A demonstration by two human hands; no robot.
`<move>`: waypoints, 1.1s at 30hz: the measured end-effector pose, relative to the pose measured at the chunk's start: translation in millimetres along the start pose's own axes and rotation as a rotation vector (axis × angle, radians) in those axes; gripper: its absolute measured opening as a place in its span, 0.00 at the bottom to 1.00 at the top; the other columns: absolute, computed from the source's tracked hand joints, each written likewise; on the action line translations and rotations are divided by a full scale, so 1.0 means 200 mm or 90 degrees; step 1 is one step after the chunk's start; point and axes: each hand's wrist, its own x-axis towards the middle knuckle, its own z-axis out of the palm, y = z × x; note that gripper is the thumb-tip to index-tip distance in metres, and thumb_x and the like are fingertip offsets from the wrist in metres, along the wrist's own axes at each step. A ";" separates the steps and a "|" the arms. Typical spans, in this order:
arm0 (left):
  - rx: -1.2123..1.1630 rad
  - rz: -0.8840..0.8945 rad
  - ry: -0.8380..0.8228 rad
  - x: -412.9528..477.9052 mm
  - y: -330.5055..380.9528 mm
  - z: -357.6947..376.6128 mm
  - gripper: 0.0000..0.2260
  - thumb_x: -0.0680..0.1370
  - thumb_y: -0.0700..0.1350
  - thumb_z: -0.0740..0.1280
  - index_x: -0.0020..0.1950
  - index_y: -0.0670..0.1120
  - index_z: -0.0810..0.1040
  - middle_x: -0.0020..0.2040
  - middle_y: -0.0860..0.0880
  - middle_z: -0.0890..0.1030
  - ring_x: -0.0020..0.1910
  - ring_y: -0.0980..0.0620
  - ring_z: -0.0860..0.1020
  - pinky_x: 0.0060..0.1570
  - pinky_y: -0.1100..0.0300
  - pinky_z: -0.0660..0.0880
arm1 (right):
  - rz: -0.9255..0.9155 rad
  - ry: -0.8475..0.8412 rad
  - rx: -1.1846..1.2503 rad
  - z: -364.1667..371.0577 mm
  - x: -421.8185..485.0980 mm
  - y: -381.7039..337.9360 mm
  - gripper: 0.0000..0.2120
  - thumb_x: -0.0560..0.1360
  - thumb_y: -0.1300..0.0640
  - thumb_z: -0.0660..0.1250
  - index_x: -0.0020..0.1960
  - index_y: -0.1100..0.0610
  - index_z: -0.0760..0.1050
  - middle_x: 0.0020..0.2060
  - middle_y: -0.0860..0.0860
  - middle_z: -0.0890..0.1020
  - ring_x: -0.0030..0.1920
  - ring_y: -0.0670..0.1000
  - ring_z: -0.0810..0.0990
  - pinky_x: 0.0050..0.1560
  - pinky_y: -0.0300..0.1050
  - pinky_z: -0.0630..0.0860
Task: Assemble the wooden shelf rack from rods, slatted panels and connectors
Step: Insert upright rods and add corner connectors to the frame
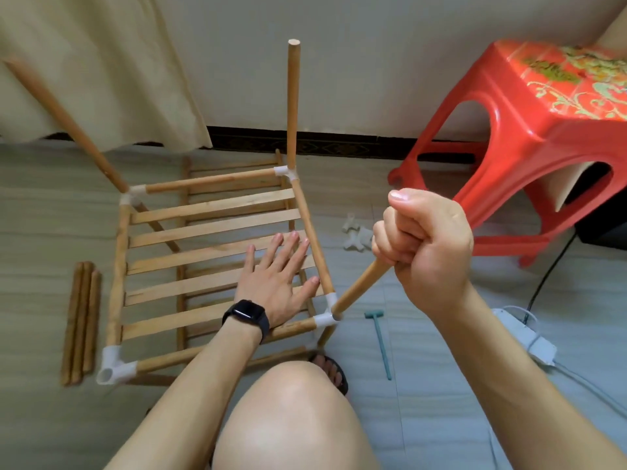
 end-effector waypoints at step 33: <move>-0.016 0.006 0.017 -0.01 -0.02 0.05 0.31 0.80 0.69 0.39 0.78 0.59 0.31 0.78 0.56 0.31 0.79 0.51 0.33 0.76 0.38 0.36 | 0.032 -0.179 -0.063 0.07 -0.08 0.12 0.15 0.64 0.60 0.64 0.24 0.46 0.63 0.21 0.40 0.64 0.22 0.43 0.58 0.30 0.35 0.58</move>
